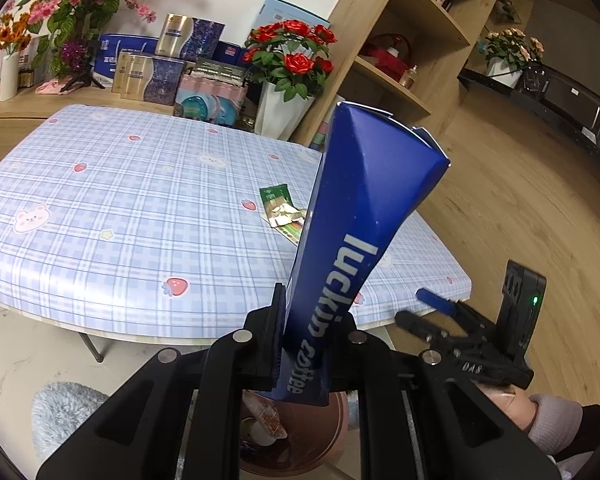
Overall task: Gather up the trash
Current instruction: 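Carry the clear lid over the bin and open the right tool while the left tool holds the box, then lower the blue coffee box into the bin and open the left tool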
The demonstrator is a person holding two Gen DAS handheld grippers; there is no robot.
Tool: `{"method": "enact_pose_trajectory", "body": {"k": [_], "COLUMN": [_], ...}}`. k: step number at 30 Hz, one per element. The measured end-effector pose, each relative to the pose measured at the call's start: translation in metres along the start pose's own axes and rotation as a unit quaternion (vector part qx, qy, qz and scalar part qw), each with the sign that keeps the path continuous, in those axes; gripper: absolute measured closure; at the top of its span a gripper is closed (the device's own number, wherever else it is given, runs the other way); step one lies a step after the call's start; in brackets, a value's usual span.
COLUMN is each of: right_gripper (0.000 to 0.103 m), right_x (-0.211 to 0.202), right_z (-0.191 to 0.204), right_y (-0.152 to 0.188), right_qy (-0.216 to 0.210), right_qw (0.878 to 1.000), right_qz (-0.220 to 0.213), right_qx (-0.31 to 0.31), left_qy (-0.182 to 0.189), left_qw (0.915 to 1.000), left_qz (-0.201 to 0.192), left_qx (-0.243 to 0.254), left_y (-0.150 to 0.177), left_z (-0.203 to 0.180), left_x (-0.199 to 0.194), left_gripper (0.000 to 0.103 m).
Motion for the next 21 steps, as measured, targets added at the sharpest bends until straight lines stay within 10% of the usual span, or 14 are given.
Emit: {"method": "enact_pose_trajectory", "body": {"k": [9,21], "right_gripper": [0.006,0.006], "right_x": [-0.004,0.007], "right_z": [-0.058,-0.078], "right_y": [0.002,0.017], "right_qy": [0.106,0.139], "right_qw": [0.993,0.989], "right_qz": [-0.035,-0.024], "right_qx": [0.030,0.041], "left_qy": [0.010,0.026], "left_qw": [0.9996,0.9965], "left_qz": [0.022,0.072], "left_qx": [0.014,0.036], "left_y": [0.031,0.069], "left_z": [-0.006,-0.013], "left_x": [0.025,0.058], "left_gripper": [0.089,0.088]}}
Point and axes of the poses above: each gripper's, at about its wrist camera, not at the fingertips, and x roughly the way its jaws point, z to its left, y to its underside, the point moved 10 cm from there along x, roughly the way its jaws point, and after that the axes turned 8 degrees about y, right-handed, at the moved point
